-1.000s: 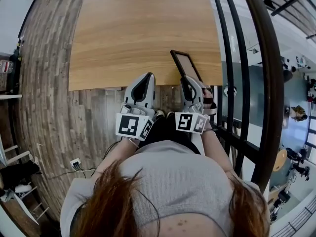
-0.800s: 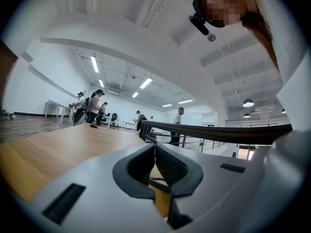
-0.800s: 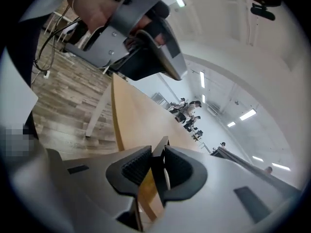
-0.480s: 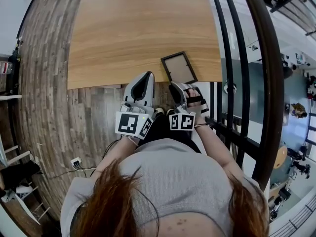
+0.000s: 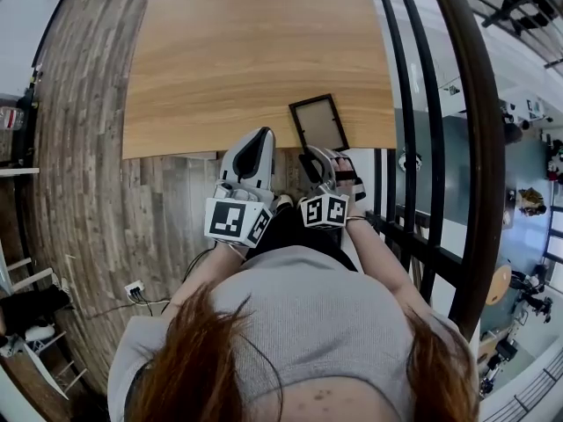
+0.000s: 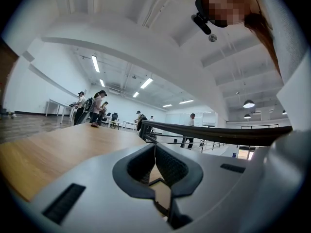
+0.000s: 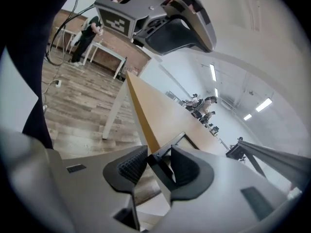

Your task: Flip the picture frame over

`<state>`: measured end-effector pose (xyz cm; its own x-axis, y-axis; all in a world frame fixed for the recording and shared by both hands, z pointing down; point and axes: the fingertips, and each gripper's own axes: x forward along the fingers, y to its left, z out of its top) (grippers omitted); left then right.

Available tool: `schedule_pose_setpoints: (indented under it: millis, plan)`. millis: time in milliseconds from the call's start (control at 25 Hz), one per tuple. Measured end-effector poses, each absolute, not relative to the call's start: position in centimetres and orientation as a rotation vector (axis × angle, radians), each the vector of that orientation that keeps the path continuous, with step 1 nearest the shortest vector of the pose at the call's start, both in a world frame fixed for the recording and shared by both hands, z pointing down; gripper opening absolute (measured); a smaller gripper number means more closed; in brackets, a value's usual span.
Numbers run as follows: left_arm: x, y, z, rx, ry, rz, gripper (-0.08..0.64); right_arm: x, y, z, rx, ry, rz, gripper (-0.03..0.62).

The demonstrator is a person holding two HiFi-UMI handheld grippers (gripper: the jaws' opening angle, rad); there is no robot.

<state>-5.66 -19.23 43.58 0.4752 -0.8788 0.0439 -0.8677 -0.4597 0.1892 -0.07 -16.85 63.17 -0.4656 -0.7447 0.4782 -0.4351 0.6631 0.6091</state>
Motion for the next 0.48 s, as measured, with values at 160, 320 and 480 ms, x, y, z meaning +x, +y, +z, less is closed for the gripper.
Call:
schedule_pose_setpoints:
  millis: [160,320,480]
  plan:
    - [-5.8,-19.4,43.6,2.536,-1.519,-0.086,0.006,-0.4,-16.9,62.8,0.891,-2.165,-0.407,0.146]
    - [-5.7,-19.7,43.3,2.542,-1.509,-0.096,0.006,-0.7,-16.5,62.3,0.865,-2.156,-0.416,0.175]
    - [-5.7,-20.1,43.0,2.541,-1.514,-0.109,0.006,-0.7,-16.3,60.3,0.914,-2.173,-0.482,0.178]
